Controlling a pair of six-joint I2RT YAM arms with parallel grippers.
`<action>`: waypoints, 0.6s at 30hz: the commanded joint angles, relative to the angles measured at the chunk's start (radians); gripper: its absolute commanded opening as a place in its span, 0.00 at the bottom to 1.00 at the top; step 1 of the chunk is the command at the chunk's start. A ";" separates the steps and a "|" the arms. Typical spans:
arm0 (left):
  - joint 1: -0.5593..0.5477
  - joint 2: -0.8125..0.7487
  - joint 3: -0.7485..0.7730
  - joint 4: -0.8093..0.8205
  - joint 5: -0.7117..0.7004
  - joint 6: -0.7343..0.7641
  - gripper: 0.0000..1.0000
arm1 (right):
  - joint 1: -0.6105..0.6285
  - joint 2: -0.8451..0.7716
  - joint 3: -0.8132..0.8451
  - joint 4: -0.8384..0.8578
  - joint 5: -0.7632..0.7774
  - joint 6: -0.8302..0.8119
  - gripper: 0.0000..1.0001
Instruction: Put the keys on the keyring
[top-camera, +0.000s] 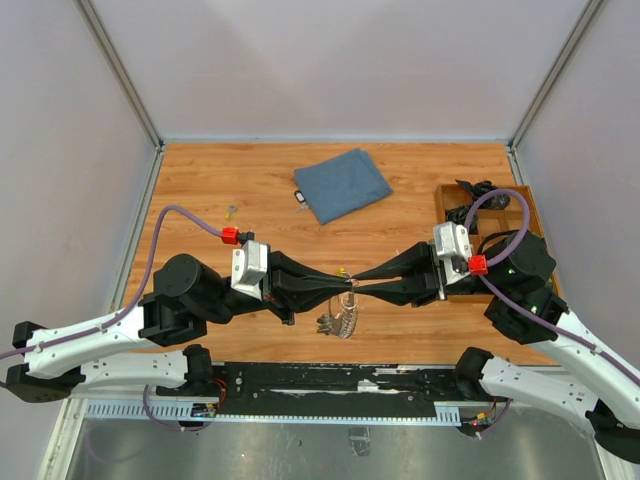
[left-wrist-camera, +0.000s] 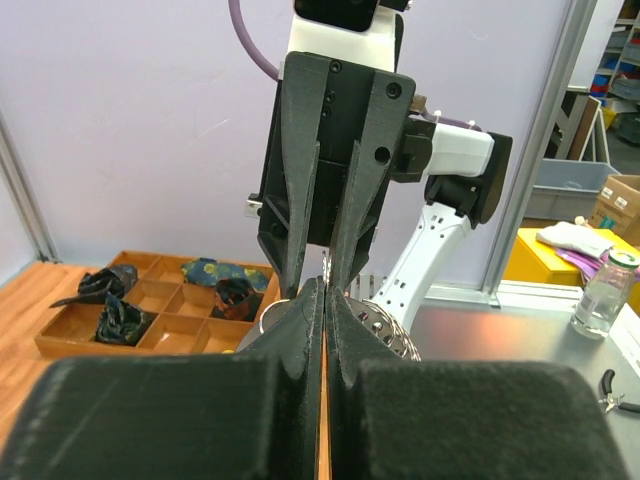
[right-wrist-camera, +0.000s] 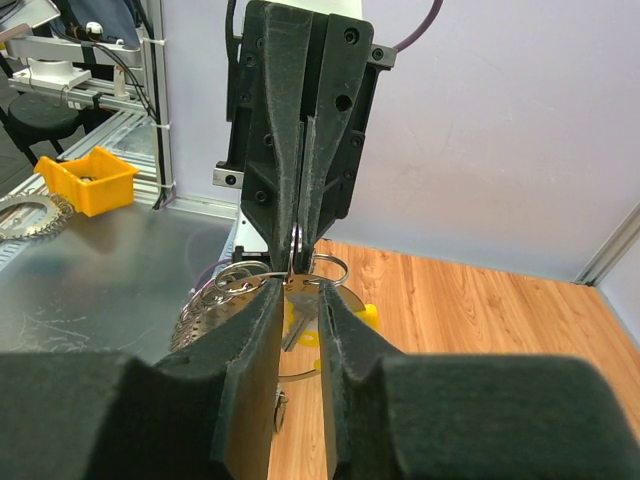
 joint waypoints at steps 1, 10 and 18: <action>0.000 0.007 0.024 0.034 -0.003 0.009 0.00 | 0.020 0.001 0.028 0.019 -0.027 -0.005 0.22; 0.001 0.001 0.035 0.011 -0.012 0.021 0.01 | 0.020 -0.019 0.025 0.008 -0.017 -0.028 0.25; 0.000 0.006 0.053 -0.012 -0.003 0.030 0.01 | 0.020 -0.025 0.037 -0.004 -0.004 -0.044 0.24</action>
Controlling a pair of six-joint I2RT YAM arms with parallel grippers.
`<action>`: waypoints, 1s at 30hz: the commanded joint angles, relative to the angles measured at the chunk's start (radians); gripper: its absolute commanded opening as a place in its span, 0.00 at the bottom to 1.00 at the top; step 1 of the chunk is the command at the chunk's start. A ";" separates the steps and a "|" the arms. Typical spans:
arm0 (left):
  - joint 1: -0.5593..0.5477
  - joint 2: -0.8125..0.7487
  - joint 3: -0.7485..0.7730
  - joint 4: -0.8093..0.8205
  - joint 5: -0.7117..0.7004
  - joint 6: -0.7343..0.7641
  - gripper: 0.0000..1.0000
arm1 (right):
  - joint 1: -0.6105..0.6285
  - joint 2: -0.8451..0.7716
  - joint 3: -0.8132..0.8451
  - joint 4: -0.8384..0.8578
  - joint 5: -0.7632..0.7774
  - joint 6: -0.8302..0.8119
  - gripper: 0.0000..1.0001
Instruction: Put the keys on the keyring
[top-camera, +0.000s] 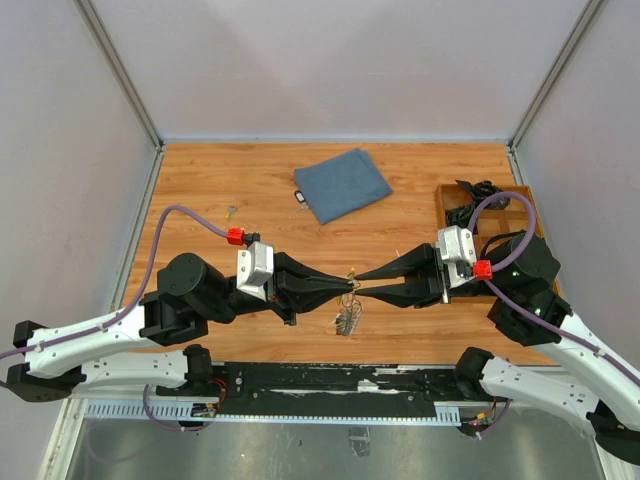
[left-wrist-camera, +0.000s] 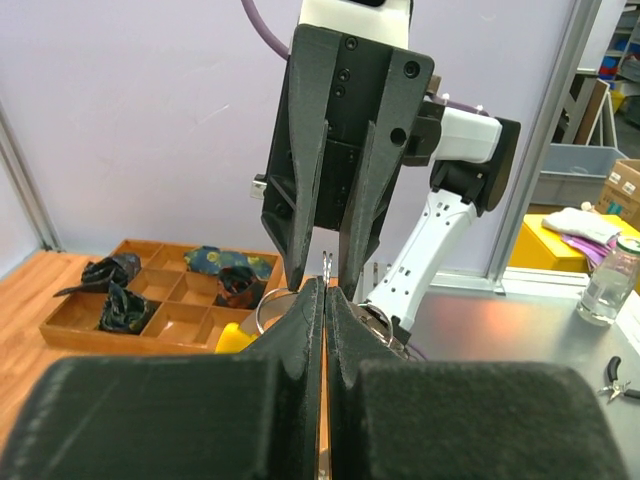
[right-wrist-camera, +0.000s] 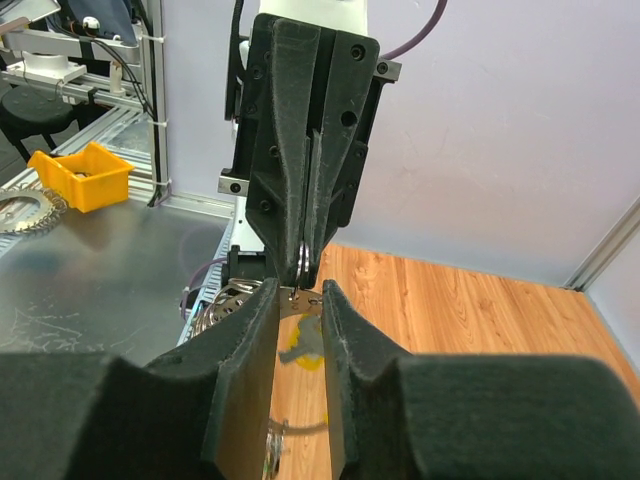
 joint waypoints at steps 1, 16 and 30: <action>0.001 0.004 0.048 0.016 -0.001 0.017 0.01 | 0.020 -0.010 0.037 0.007 -0.003 -0.018 0.24; 0.001 0.007 0.059 -0.004 0.015 0.023 0.00 | 0.020 0.070 0.112 -0.090 -0.051 0.009 0.00; 0.001 0.033 0.143 -0.260 -0.129 0.094 0.34 | 0.022 0.246 0.545 -0.935 0.153 -0.329 0.00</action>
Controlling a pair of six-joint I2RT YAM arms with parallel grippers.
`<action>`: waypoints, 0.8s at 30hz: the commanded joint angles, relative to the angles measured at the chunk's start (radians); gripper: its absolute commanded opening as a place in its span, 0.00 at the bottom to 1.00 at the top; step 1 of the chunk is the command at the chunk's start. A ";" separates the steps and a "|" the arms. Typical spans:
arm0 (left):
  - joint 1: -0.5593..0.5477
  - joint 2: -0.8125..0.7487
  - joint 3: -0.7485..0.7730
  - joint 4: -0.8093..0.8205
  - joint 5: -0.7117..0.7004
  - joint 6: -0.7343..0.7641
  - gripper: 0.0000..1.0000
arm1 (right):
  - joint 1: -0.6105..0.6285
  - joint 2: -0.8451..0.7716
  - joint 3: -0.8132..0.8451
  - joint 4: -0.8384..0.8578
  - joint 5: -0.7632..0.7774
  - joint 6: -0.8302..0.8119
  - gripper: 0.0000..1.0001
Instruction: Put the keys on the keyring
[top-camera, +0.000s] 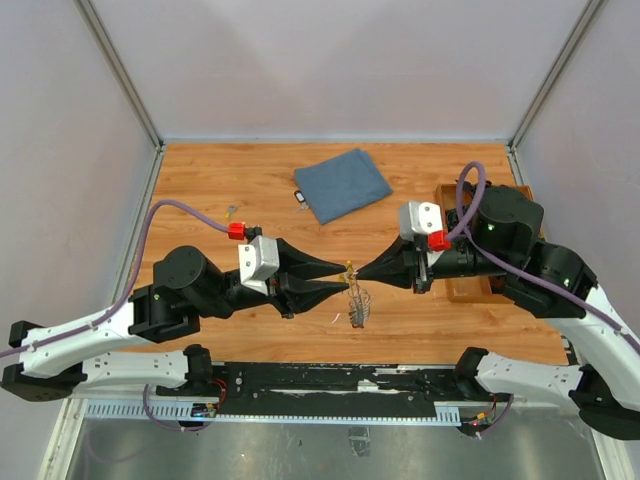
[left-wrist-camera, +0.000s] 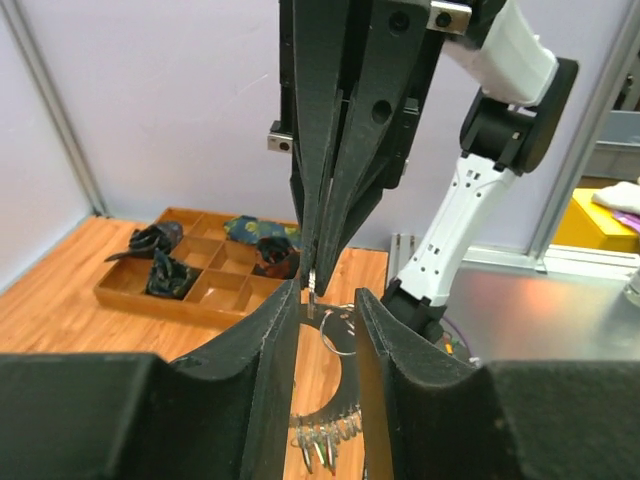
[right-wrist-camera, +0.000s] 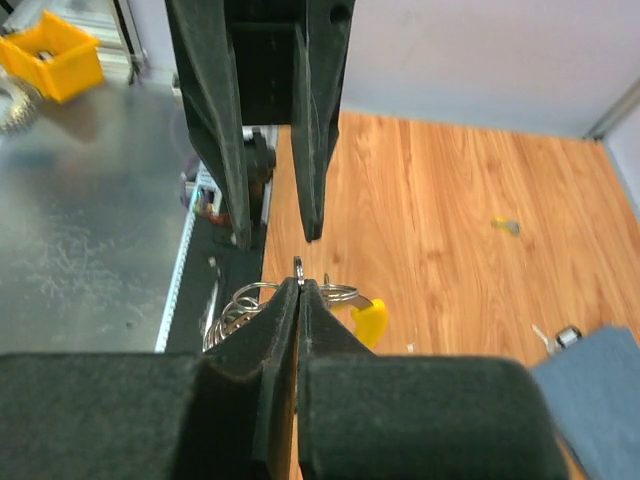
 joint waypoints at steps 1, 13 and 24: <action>0.001 0.032 0.067 -0.132 -0.077 0.040 0.34 | 0.020 0.067 0.147 -0.360 0.111 -0.147 0.00; 0.001 0.136 0.041 -0.157 -0.077 0.009 0.30 | 0.121 0.180 0.274 -0.596 0.292 -0.209 0.00; 0.001 0.154 0.020 -0.125 -0.048 -0.013 0.35 | 0.136 0.151 0.253 -0.544 0.284 -0.213 0.00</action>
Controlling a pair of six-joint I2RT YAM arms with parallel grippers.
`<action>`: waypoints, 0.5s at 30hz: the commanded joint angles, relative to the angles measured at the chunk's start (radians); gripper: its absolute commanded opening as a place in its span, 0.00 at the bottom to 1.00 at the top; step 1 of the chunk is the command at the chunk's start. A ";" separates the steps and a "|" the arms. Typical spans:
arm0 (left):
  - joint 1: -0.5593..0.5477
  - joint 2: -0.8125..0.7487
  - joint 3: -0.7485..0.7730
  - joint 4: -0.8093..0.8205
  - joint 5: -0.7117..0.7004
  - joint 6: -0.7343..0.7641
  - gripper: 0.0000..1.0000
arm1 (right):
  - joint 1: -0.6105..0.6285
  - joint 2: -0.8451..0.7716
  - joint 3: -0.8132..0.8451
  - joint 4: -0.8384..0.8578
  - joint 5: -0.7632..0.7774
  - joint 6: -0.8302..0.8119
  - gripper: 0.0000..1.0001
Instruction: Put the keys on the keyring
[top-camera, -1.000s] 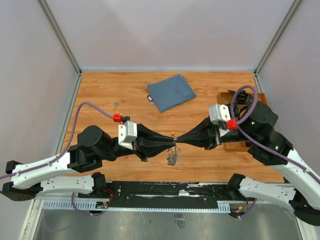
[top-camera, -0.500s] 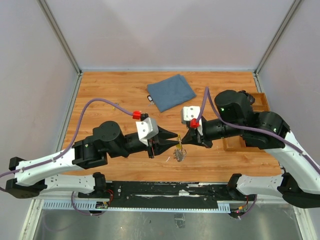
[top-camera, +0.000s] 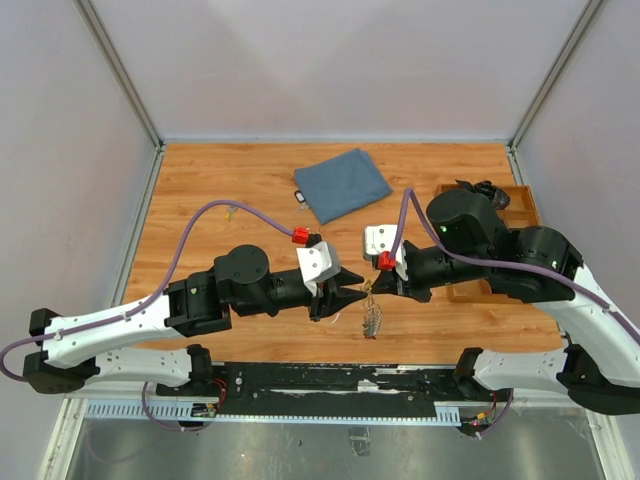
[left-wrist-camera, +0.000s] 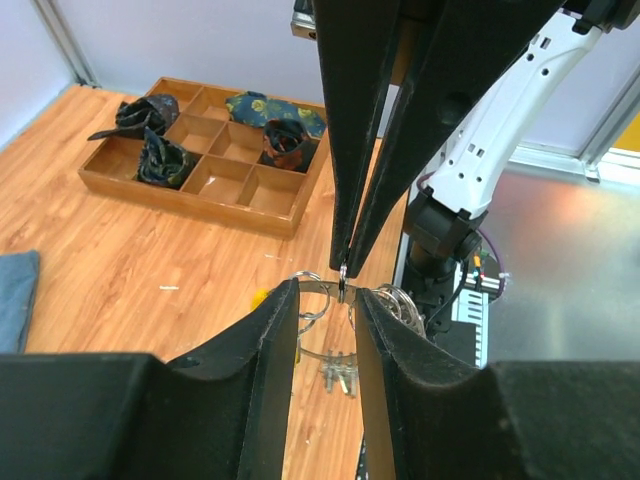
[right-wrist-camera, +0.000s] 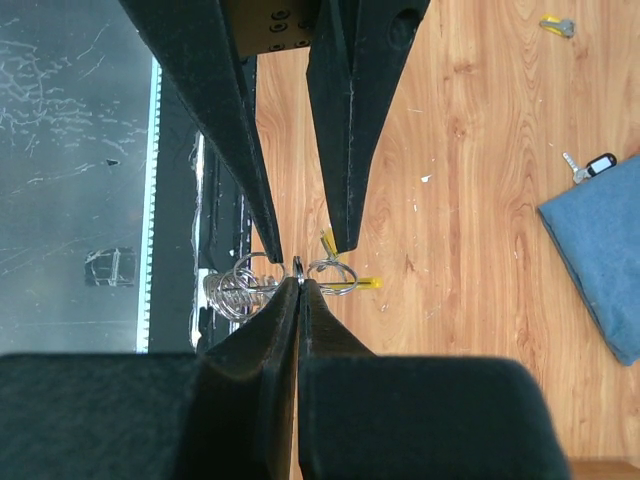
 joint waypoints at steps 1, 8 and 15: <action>0.000 -0.001 -0.013 0.046 0.023 -0.015 0.35 | 0.026 -0.025 0.019 0.034 -0.007 -0.018 0.00; 0.000 0.011 -0.007 0.049 0.023 -0.014 0.30 | 0.029 -0.030 0.008 0.050 -0.028 -0.019 0.00; 0.001 0.023 -0.002 0.058 0.032 -0.013 0.26 | 0.032 -0.034 -0.005 0.070 -0.038 -0.019 0.00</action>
